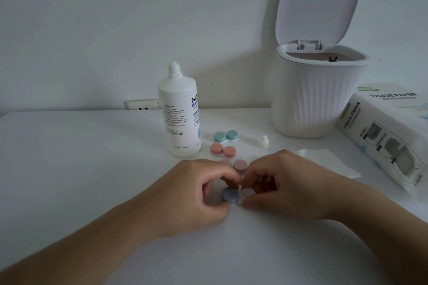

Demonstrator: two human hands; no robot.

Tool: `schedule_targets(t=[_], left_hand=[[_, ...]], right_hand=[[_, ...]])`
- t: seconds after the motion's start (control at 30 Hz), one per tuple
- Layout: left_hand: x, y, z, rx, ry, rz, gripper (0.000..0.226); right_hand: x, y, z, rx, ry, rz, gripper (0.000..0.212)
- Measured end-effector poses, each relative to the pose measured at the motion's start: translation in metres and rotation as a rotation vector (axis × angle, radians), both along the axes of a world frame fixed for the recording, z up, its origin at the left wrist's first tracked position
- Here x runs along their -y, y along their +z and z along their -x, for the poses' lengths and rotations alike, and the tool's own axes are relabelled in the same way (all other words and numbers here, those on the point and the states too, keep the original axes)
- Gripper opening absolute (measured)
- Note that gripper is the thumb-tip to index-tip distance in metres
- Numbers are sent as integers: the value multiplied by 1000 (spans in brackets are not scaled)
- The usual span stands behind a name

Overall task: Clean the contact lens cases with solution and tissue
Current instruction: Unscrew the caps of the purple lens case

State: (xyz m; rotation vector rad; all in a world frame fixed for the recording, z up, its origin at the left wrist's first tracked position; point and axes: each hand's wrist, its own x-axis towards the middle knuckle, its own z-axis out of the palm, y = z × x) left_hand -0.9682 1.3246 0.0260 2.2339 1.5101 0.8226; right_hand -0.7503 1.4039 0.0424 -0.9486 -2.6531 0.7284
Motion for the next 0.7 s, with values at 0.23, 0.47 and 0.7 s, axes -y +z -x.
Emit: schedule_targets(t=[0.23, 0.47, 0.7], left_hand=[[-2, 2, 1, 13, 27, -47, 30], [-3, -1, 1, -14, 7, -23, 34], [-1, 1, 1, -12, -15, -9, 41]], right_hand=[[1, 2, 0, 10, 2, 18, 12], [1, 1, 0, 3, 8, 15, 13], [1, 2, -1, 8, 7, 24, 14]])
